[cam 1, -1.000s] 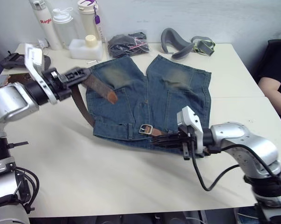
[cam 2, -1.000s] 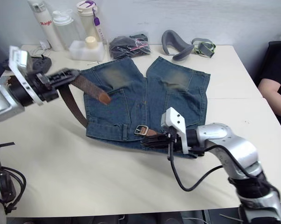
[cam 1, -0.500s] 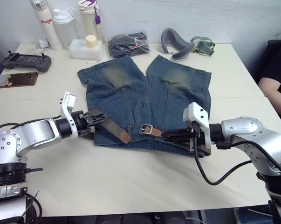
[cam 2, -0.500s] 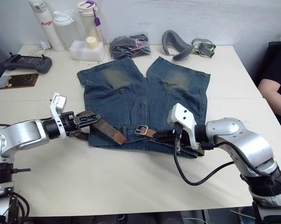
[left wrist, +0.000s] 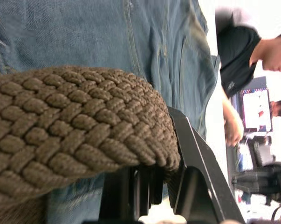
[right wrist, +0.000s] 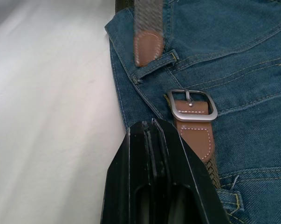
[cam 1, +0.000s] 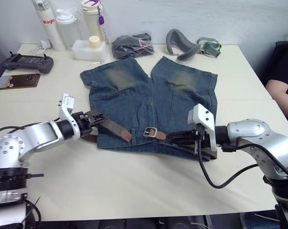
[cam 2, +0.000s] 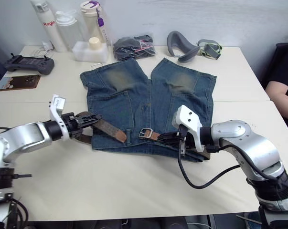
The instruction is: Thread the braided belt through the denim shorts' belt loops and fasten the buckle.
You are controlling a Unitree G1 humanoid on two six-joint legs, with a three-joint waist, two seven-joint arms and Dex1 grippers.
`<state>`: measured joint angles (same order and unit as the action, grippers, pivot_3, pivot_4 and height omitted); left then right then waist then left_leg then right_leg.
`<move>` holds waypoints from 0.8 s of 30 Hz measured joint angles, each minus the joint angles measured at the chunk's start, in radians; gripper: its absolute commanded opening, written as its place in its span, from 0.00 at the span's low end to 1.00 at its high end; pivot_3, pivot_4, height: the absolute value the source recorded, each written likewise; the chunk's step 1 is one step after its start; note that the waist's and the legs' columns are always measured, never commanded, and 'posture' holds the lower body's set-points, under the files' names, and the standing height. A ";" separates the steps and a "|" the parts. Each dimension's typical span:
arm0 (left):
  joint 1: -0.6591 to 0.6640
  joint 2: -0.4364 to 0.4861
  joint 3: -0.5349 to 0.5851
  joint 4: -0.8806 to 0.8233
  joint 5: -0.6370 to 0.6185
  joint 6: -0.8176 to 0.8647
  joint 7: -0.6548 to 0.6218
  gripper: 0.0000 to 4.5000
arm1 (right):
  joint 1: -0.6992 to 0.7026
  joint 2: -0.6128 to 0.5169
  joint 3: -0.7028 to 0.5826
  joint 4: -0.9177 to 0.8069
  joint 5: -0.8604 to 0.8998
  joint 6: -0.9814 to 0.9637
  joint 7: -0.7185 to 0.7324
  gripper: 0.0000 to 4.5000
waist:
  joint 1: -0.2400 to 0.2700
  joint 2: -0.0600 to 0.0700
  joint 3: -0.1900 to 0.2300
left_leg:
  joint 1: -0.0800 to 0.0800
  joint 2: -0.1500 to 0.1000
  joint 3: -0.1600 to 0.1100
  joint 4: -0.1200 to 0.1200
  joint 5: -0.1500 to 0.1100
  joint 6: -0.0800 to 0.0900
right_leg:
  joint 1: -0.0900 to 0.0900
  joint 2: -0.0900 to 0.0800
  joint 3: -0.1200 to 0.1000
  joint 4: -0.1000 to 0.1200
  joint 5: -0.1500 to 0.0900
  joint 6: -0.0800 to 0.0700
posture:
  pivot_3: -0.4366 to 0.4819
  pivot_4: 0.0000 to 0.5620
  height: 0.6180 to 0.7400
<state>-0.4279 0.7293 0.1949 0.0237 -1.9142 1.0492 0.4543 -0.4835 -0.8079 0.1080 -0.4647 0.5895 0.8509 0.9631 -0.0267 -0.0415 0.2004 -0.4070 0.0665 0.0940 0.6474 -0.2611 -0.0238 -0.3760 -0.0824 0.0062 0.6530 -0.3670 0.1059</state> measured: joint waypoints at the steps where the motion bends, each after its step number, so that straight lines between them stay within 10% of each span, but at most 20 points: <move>1: 0.000 -0.015 -0.002 -0.014 0.010 -0.016 0.011 0.00 | 0.001 0.000 0.000 0.000 -0.001 0.000 -0.003 0.01 | 0.000 0.000 0.000 | 0.000 0.000 0.000 0.000 0.000 0.000 | 0.000 0.000 0.000 0.000 0.000 0.000 | 0.48 0.27 1.00; 24: 0.120 -0.187 -0.191 -0.225 0.124 -0.120 0.188 0.00 | 0.012 -0.041 0.000 -0.008 -0.011 0.009 -0.010 0.01 | 0.021 0.000 0.000 | 0.000 -0.002 -0.001 0.001 0.001 0.001 | 0.002 0.003 0.001 0.000 0.000 0.000 | 0.48 0.27 1.00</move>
<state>-0.3078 0.5422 0.0038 -0.2014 -1.7906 0.9295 0.6427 -0.4715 -0.8490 0.1080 -0.4724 0.5785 0.8601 0.9529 -0.0060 -0.0413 0.2003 -0.4065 0.0645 0.0932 0.6481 -0.2604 -0.0224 -0.3742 -0.0793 0.0072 0.6526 -0.3668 0.1062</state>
